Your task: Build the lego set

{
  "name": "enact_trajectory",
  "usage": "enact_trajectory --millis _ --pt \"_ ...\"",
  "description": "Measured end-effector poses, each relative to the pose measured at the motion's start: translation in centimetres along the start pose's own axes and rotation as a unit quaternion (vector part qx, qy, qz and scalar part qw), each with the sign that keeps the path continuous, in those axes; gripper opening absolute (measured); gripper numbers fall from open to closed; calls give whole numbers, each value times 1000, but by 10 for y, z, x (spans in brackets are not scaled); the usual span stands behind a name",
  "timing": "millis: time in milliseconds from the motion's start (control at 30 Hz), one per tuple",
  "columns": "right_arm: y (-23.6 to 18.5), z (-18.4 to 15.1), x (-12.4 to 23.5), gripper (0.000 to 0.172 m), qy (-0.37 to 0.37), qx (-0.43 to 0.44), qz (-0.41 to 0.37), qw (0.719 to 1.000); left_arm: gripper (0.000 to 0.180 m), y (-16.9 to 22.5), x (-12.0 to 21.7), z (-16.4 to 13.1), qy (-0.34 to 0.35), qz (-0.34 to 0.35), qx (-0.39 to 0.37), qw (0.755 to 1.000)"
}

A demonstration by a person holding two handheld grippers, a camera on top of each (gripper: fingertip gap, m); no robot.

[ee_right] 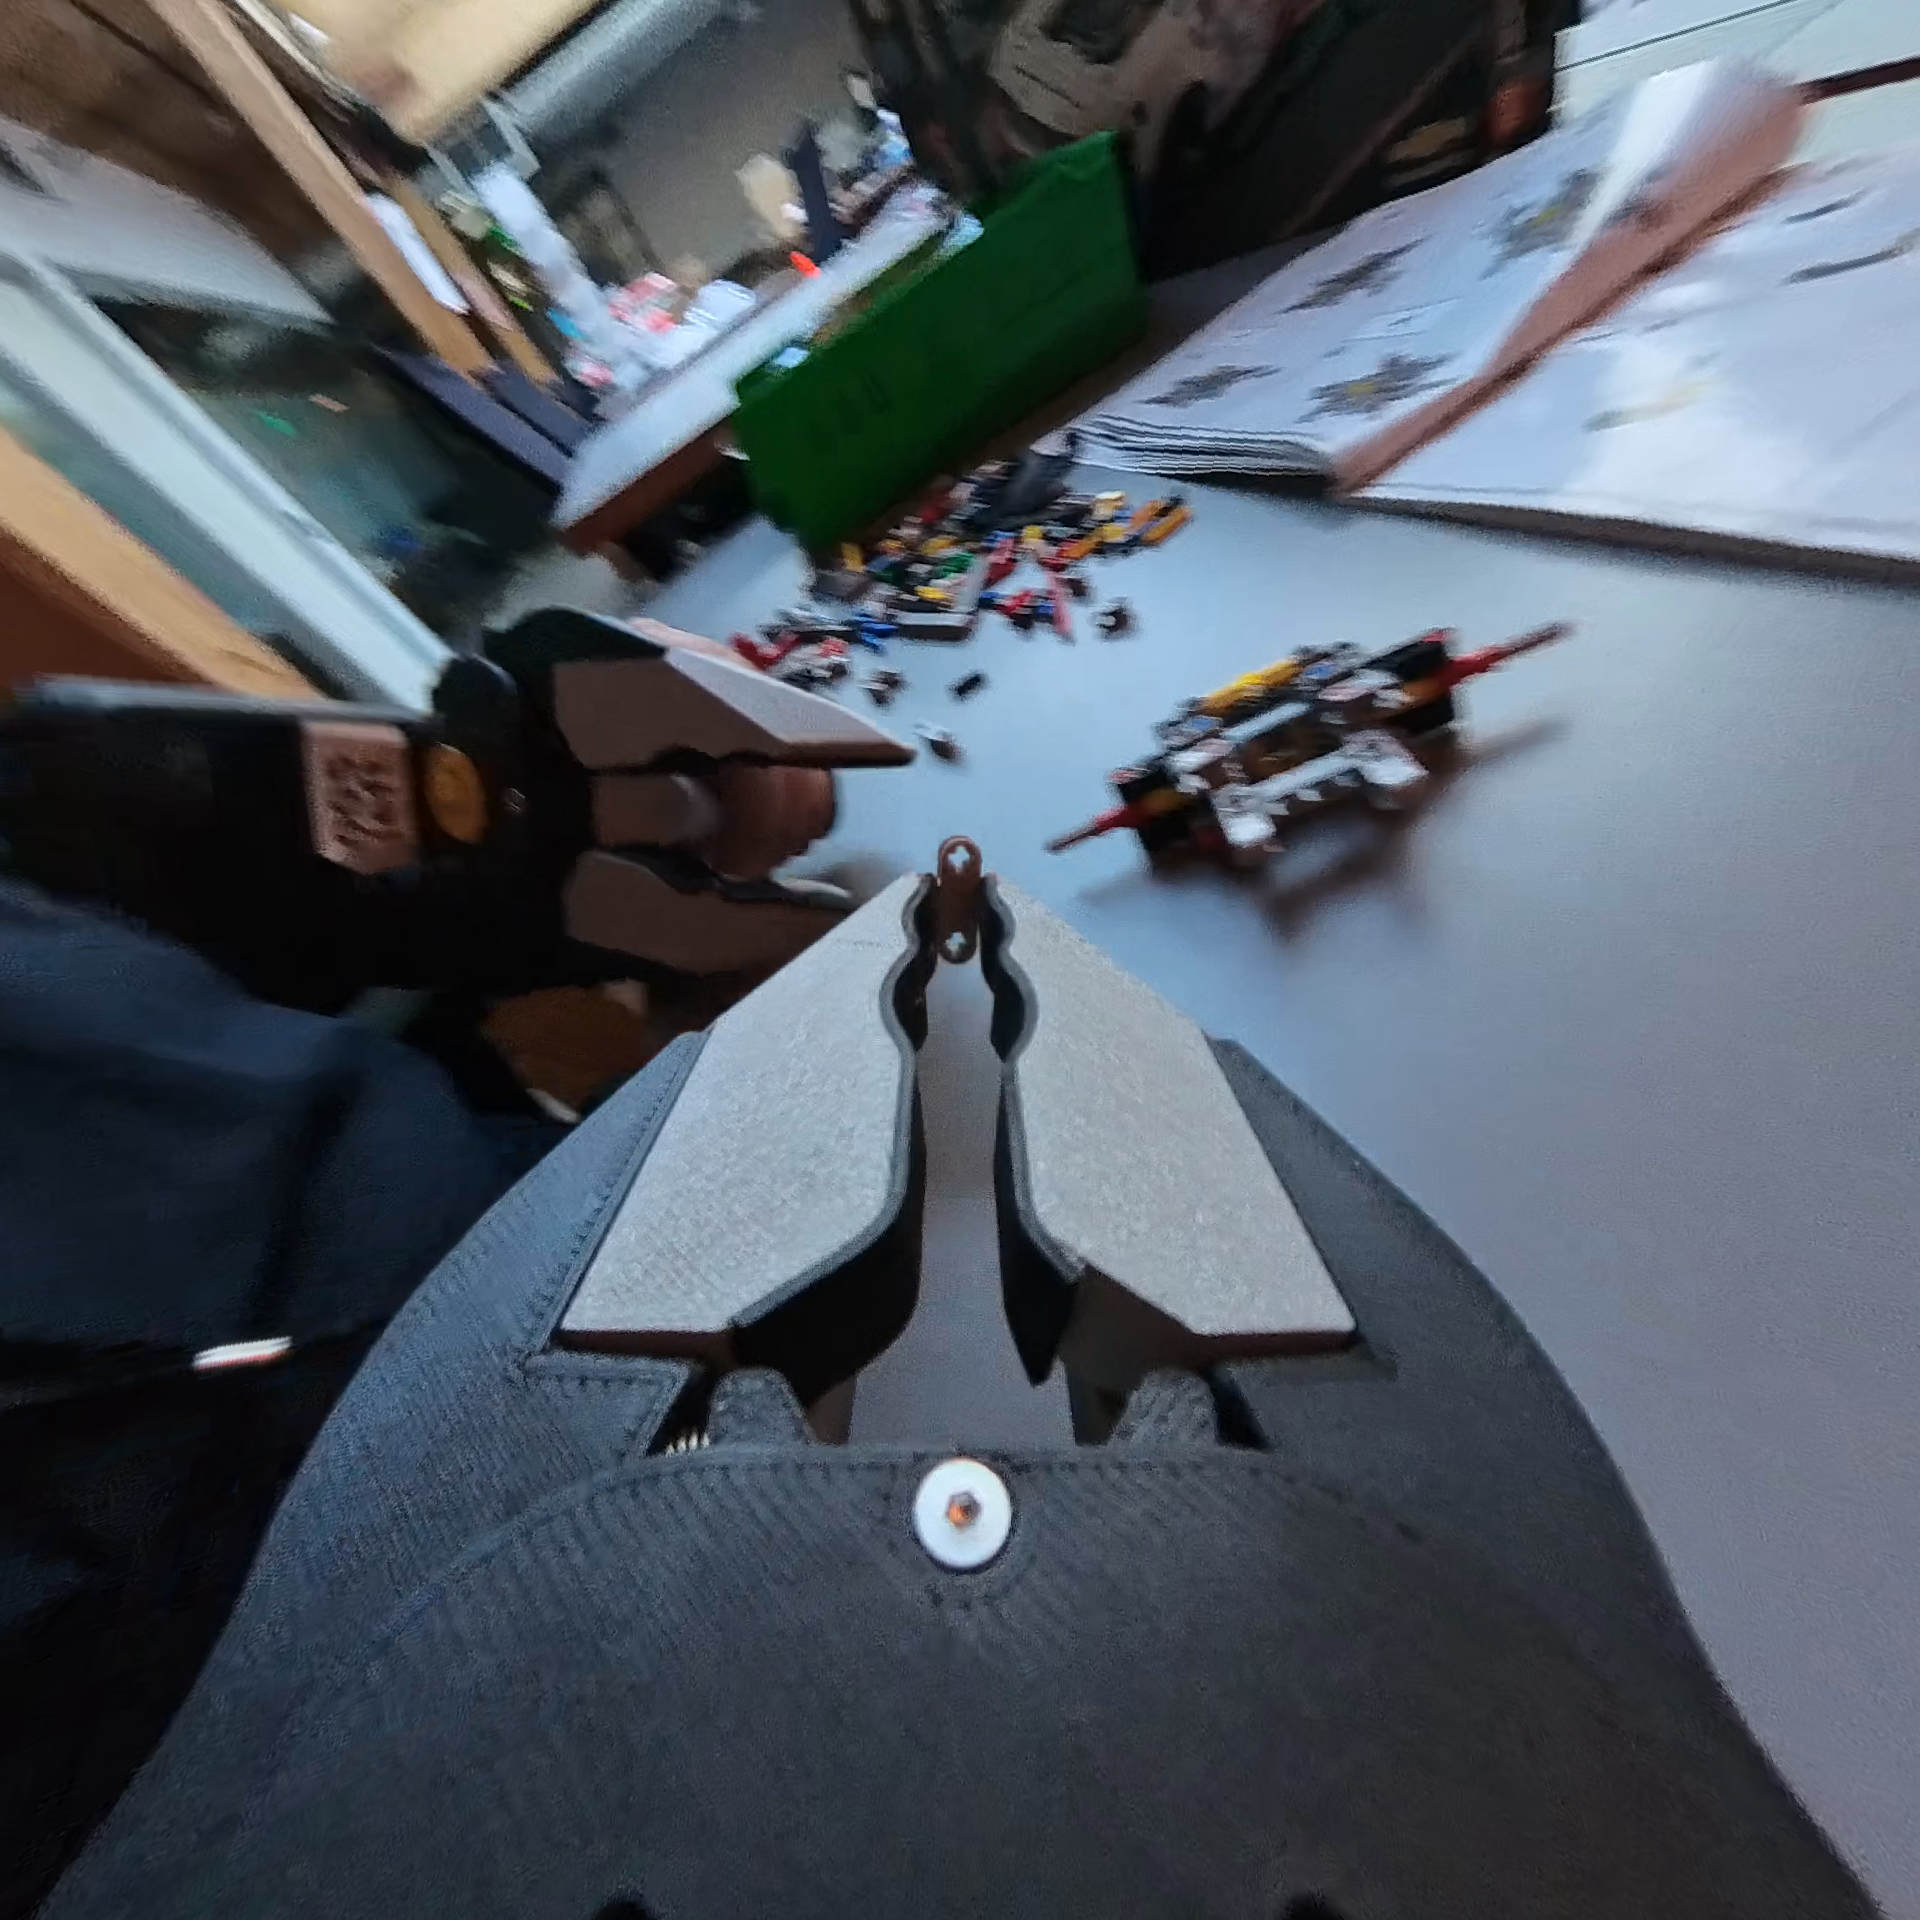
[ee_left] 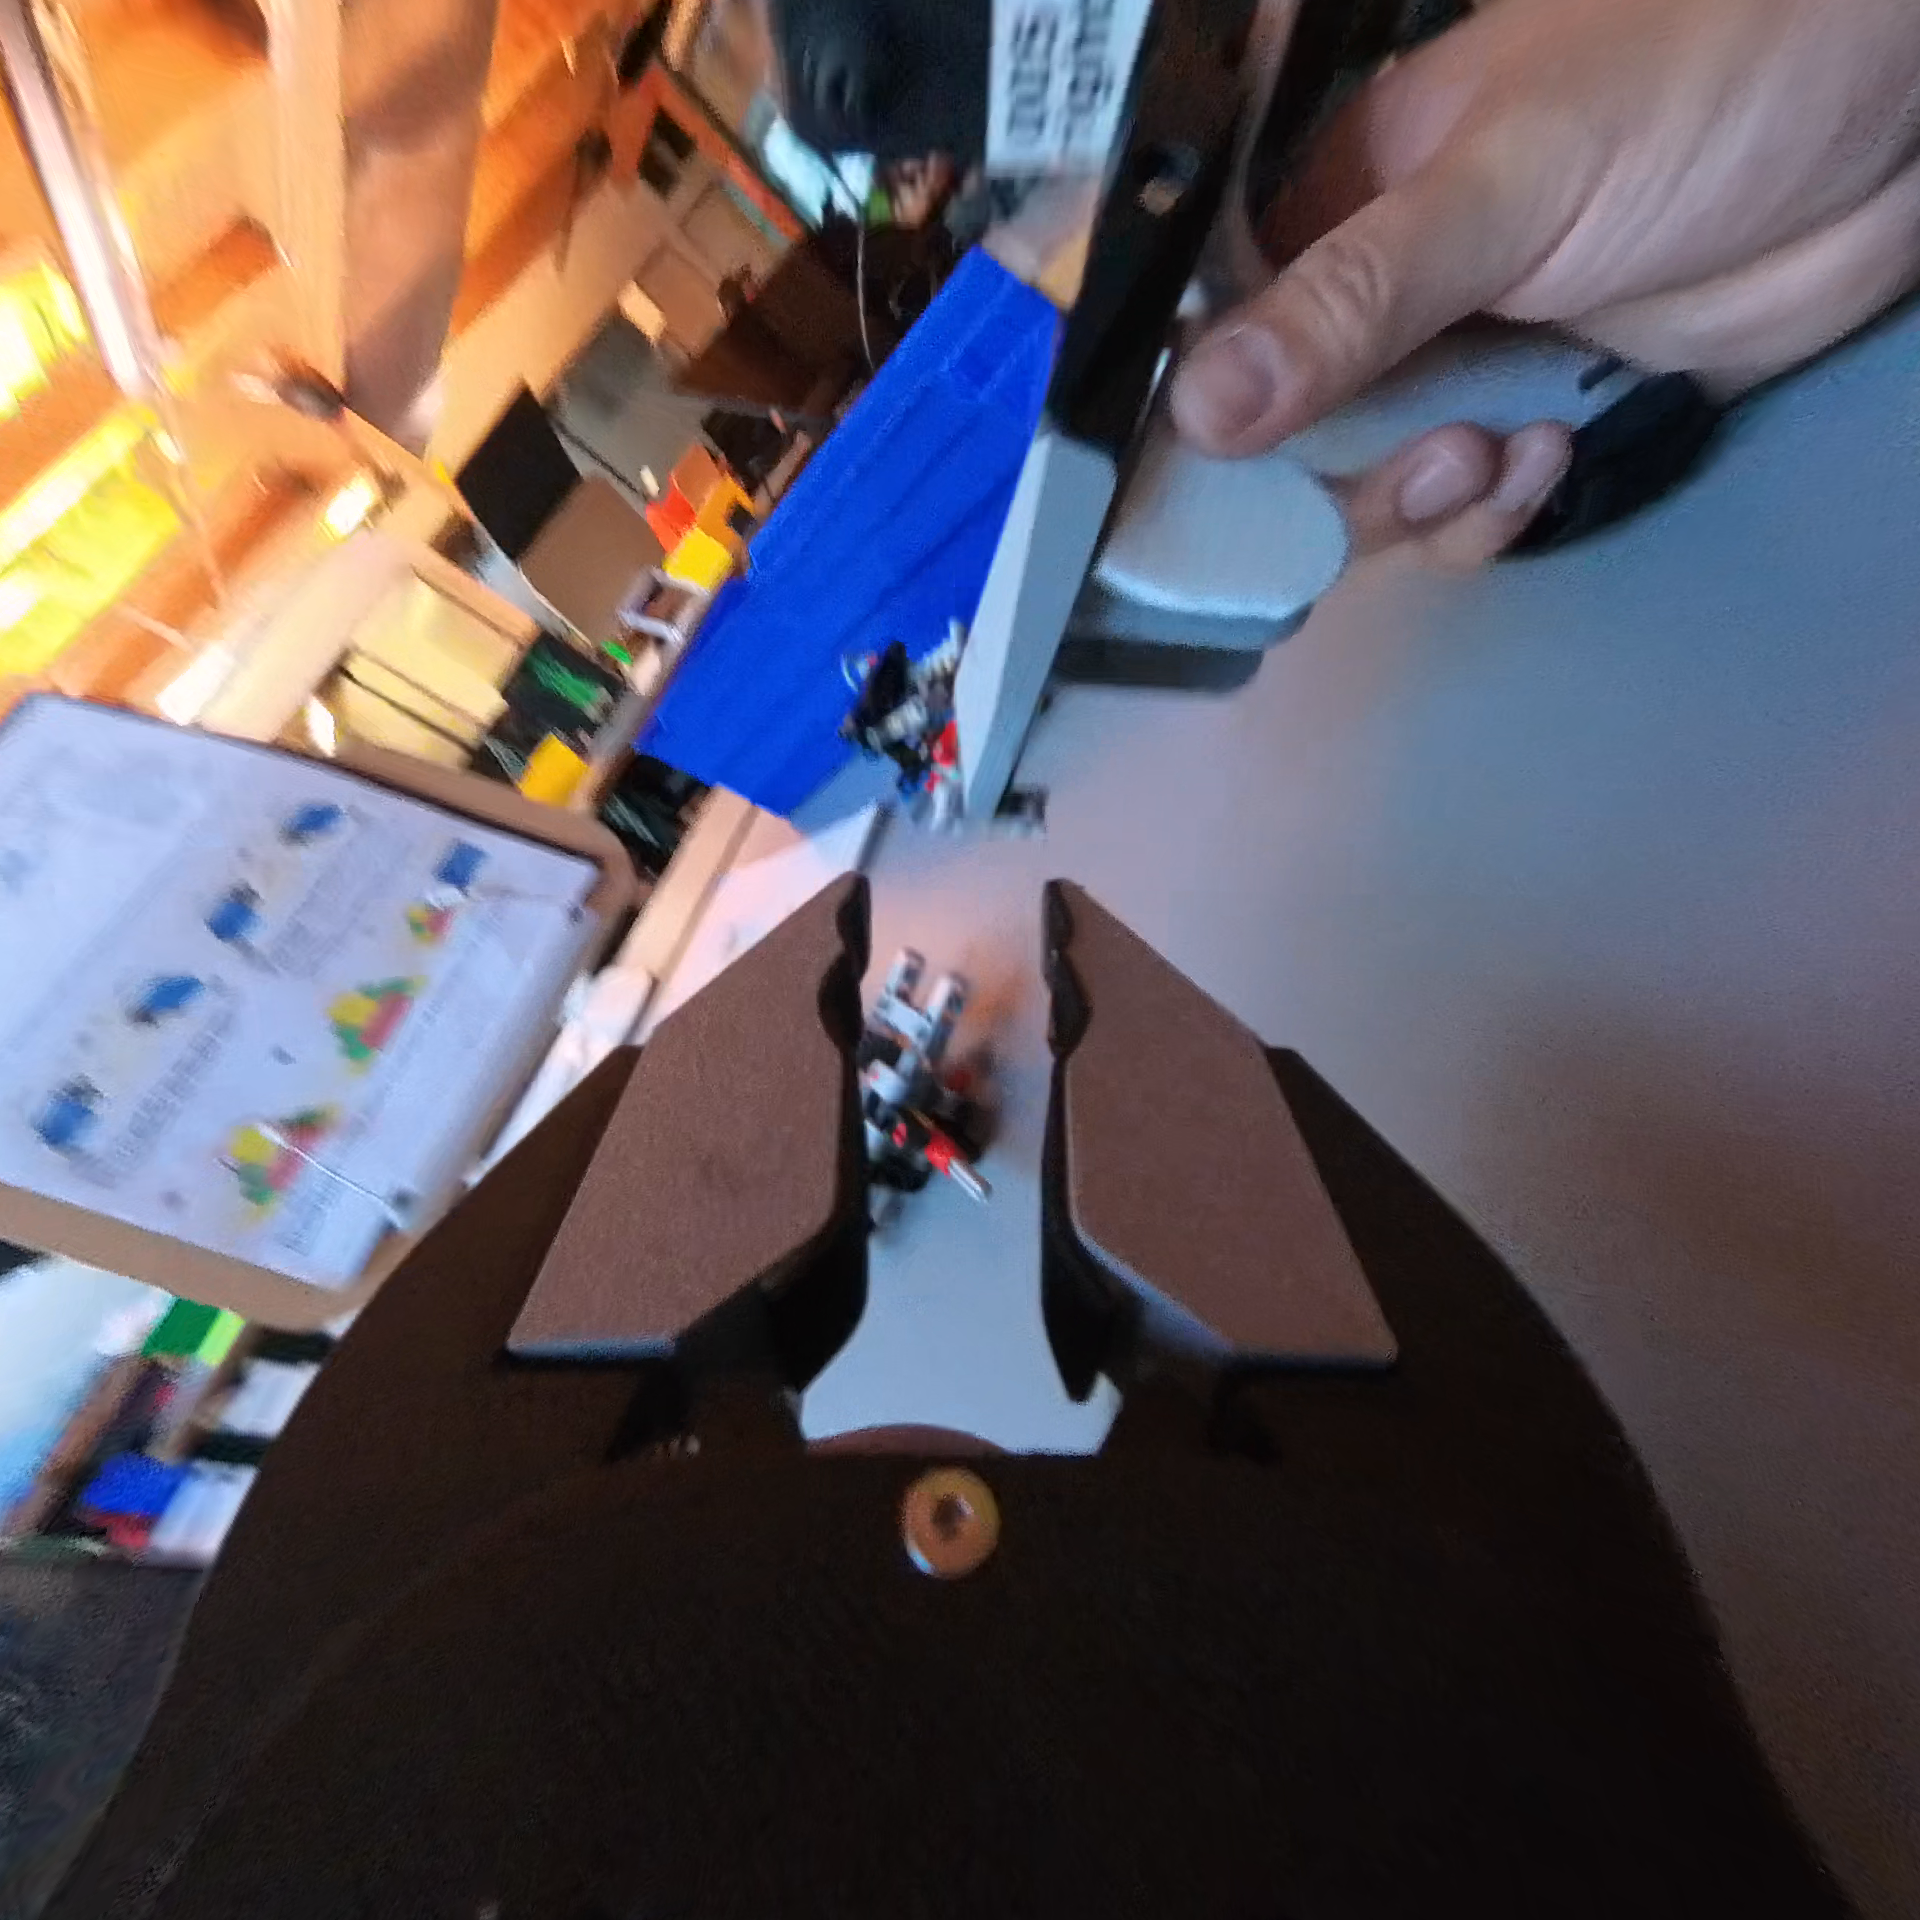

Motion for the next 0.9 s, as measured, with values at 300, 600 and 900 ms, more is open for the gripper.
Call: enact_trajectory --millis 300,600,900 --pt "57 31 56 4 58 37 -131 989 27 11 -5 -77 -197 -100 158 962" --pt "66 34 62 4 63 55 -167 982 8 16 -17 -100 -256 -140 249 924" --pt "64 32 60 4 58 68 -171 981 5 13 -17 -93 -233 -166 320 903"
Point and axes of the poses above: each gripper's, where its closed fingertips meet, x back along the fingers, z out of its top, y = z × x across the jaws, the point moved 1 cm from there along x, back along the fingers, and after that the axes turned 14 degrees about -x, right-handed, at the moved point
